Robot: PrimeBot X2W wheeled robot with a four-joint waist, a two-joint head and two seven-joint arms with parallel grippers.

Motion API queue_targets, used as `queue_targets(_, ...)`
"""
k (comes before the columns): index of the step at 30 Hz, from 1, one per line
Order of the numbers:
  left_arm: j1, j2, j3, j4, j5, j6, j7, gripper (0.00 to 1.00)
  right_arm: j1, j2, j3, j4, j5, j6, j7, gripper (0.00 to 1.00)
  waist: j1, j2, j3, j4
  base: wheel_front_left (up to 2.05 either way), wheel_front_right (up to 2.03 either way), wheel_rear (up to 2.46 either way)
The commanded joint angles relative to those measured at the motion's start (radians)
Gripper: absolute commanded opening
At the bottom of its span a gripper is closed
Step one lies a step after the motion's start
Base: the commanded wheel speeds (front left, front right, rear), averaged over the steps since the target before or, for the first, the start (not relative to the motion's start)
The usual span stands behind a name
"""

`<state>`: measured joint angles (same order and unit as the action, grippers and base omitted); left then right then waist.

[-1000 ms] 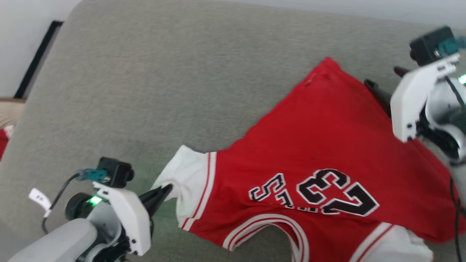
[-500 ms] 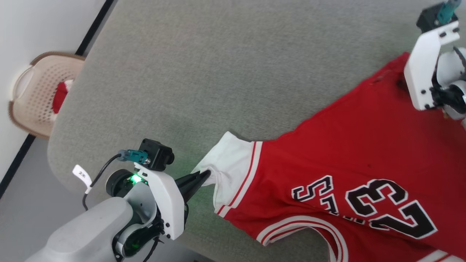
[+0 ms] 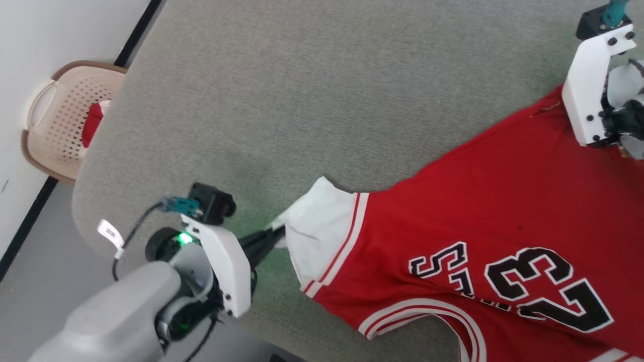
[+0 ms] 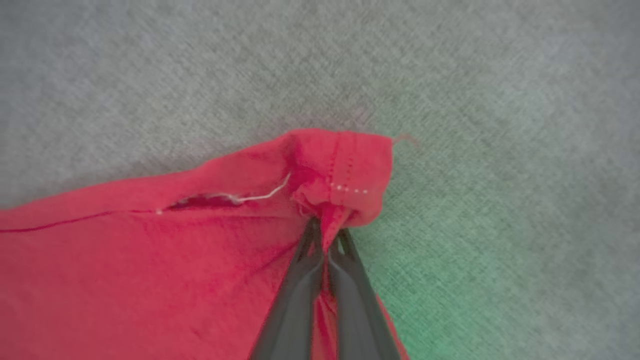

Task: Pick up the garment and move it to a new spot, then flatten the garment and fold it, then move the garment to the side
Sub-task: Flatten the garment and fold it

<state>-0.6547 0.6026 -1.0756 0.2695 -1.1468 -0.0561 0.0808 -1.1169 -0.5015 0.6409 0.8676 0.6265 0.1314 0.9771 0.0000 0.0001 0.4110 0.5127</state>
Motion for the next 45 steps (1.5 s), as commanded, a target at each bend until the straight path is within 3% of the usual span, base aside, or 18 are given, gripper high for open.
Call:
queue_targets(1, -0.029, 0.008, 0.012, 0.006, -0.013, -0.001, 0.006, 0.0, 0.083, -0.004, 0.029, 0.054, 0.003, -0.002, -0.004, 0.0, 0.0, -0.0001, -0.009, -0.014, 0.0, 0.0, 0.0)
queue_targets(6, -0.076, 0.06, 0.046, 0.002, -0.019, 0.024, 0.036, 0.0, 0.004, 0.0, 0.038, -0.02, 0.024, -0.002, -0.103, 0.0, 0.0, -0.0001, -0.039, -0.069, 0.0, 0.0, 0.0)
queue_targets(14, -0.218, 0.204, 0.099, -0.043, 0.005, 0.058, 0.15, 0.0, -0.03, -0.022, 0.041, -0.151, 0.052, -0.002, -0.242, 0.0, 0.0, -0.0001, -0.107, -0.193, 0.0, 0.0, 0.0)
queue_targets(17, -0.309, 0.266, 0.119, -0.056, 0.02, 0.078, 0.227, 0.0, -0.022, -0.049, 0.0, -0.207, 0.055, -0.002, -0.29, 0.0, 0.0, -0.0001, -0.147, -0.253, 0.0, 0.0, 0.0)
queue_targets(21, -0.419, 0.307, 0.14, -0.041, 0.047, 0.084, 0.303, 0.0, -0.01, -0.061, -0.07, -0.276, 0.037, -0.002, -0.324, 0.0, 0.0, -0.0001, -0.192, -0.318, 0.0, 0.0, 0.0)
queue_targets(34, -0.618, 0.276, 0.165, 0.042, 0.09, 0.073, 0.393, 0.0, 0.039, -0.026, -0.257, -0.465, -0.038, -0.002, -0.283, 0.0, 0.0, -0.0001, -0.269, -0.403, 0.0, 0.0, 0.0)
queue_targets(39, -0.687, 0.225, 0.169, 0.106, 0.118, 0.061, 0.376, 0.0, 0.044, 0.008, -0.329, -0.489, -0.109, -0.002, -0.289, 0.0, 0.0, -0.0001, -0.252, -0.413, 0.0, 0.0, 0.0)
queue_targets(45, -0.801, 0.126, 0.194, 0.263, 0.167, 0.065, 0.268, 0.0, -0.051, 0.085, -0.379, -0.412, -0.233, -0.002, -0.397, 0.0, 0.0, -0.0001, -0.157, -0.427, 0.0, 0.0, 0.0)
